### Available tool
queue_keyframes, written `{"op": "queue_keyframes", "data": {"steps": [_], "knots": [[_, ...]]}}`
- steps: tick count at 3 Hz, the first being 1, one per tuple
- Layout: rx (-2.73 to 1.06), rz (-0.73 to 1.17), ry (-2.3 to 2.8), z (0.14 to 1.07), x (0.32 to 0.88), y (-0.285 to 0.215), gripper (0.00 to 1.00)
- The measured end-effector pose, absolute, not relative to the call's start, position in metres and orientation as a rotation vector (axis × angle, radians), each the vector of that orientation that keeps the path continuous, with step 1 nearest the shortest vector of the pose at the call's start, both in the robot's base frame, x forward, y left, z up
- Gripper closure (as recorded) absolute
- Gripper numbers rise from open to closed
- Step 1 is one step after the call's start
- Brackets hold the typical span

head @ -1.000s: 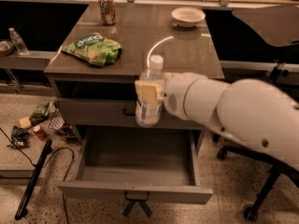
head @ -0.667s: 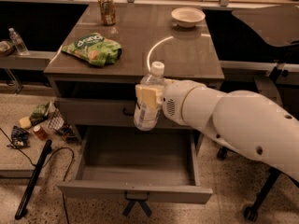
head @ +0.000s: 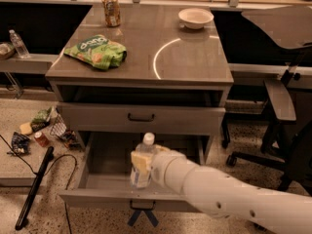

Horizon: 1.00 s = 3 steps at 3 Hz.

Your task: Place blue plastic bottle into middle drawer

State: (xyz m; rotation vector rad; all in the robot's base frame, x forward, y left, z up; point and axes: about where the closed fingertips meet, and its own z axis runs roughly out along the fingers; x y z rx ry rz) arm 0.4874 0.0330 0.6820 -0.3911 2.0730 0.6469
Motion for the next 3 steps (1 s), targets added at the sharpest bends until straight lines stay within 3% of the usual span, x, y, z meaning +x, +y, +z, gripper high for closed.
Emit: {"op": "queue_keyframes", "data": {"steps": [1,3], "knots": [[-0.339,0.626,2.103,0.600,0.489,0.043,1.00],[-0.175,0.447,1.849,0.590,0.594,0.011,1.00]]}}
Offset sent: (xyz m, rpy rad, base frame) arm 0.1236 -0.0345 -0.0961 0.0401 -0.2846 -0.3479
